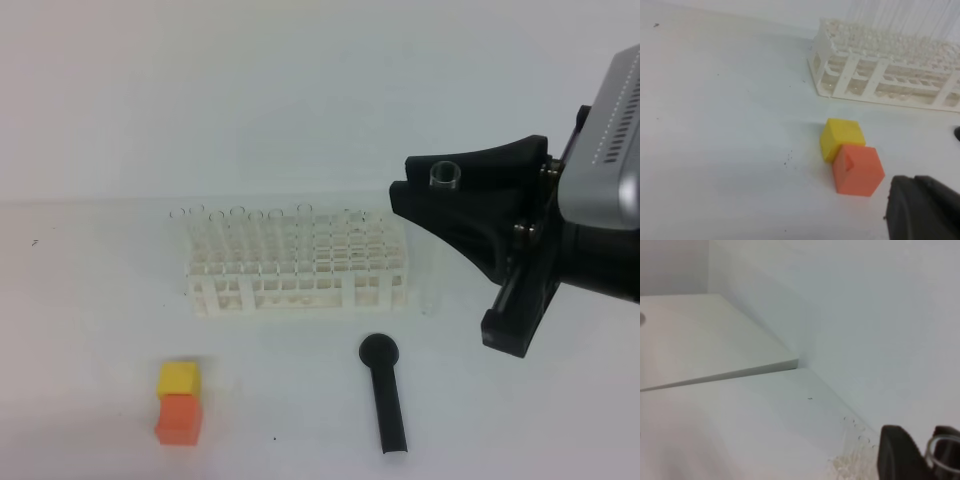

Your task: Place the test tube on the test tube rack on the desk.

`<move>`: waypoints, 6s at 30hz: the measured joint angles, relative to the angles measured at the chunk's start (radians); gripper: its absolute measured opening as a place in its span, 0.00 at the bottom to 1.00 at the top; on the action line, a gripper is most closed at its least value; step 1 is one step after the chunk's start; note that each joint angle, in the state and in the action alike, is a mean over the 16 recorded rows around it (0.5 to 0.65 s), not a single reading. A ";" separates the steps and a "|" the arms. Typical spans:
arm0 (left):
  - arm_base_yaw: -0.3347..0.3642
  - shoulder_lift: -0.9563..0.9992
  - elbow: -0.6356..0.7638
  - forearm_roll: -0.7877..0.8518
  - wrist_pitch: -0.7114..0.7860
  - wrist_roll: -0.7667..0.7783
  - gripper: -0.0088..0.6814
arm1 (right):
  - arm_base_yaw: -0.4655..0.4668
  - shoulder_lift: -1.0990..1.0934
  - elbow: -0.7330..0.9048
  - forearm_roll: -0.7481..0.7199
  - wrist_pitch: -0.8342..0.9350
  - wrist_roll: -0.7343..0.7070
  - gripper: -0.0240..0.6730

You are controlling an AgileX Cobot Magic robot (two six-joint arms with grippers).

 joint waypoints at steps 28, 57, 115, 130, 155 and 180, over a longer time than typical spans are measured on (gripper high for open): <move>0.000 -0.005 -0.002 0.000 0.000 -0.006 0.01 | 0.000 0.138 0.000 -0.048 -0.057 -0.008 0.21; -0.001 -0.013 0.000 0.000 -0.002 -0.006 0.01 | 0.043 0.349 -0.049 -1.409 -0.891 1.654 0.21; -0.001 -0.005 -0.002 0.000 -0.005 -0.006 0.01 | 0.128 0.849 -0.263 -1.352 -1.170 1.738 0.21; 0.000 0.004 -0.004 0.000 -0.005 -0.006 0.01 | 0.132 0.871 -0.265 -1.371 -1.165 1.671 0.21; 0.000 0.004 0.005 0.000 -0.006 -0.006 0.01 | 0.133 0.914 -0.319 -1.369 -1.159 1.662 0.21; 0.000 0.005 0.015 0.000 -0.007 -0.006 0.01 | 0.133 0.918 -0.332 -1.345 -1.153 1.649 0.25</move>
